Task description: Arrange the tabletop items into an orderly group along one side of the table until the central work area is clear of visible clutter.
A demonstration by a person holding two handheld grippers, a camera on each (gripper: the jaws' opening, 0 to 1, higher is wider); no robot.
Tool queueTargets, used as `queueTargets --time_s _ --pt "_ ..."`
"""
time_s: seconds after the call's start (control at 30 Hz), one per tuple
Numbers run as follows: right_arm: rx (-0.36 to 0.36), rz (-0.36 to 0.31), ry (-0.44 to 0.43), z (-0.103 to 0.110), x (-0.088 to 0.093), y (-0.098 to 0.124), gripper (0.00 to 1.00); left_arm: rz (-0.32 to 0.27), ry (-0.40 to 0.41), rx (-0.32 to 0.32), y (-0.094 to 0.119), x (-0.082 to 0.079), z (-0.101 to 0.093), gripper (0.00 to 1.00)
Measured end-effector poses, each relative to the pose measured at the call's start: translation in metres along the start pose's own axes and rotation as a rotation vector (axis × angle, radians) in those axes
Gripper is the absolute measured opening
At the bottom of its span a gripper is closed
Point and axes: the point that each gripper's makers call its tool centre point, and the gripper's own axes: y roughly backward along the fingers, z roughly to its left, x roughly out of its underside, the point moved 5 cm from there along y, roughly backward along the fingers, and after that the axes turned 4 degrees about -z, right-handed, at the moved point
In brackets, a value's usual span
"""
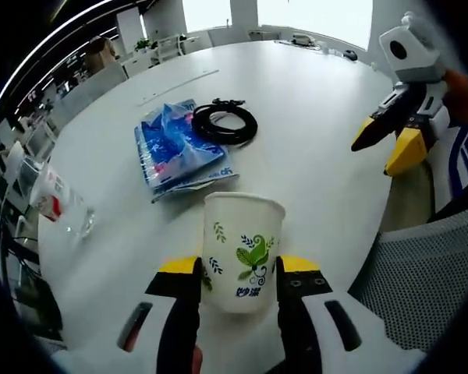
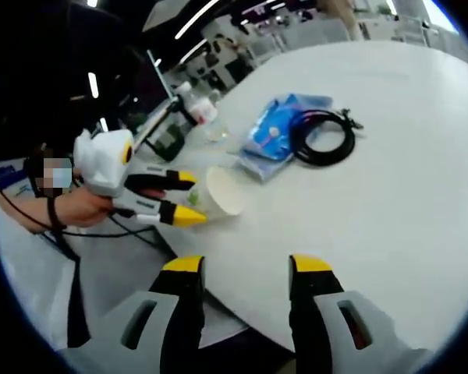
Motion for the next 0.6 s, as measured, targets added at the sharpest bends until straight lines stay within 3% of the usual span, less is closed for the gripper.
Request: queueTargets --time_s 0.6 --pt "-0.036 0.002 0.073 0.012 -0.021 -0.011 0.41 -0.027 0.071 -0.005 0.007 0.010 0.001 0.37"
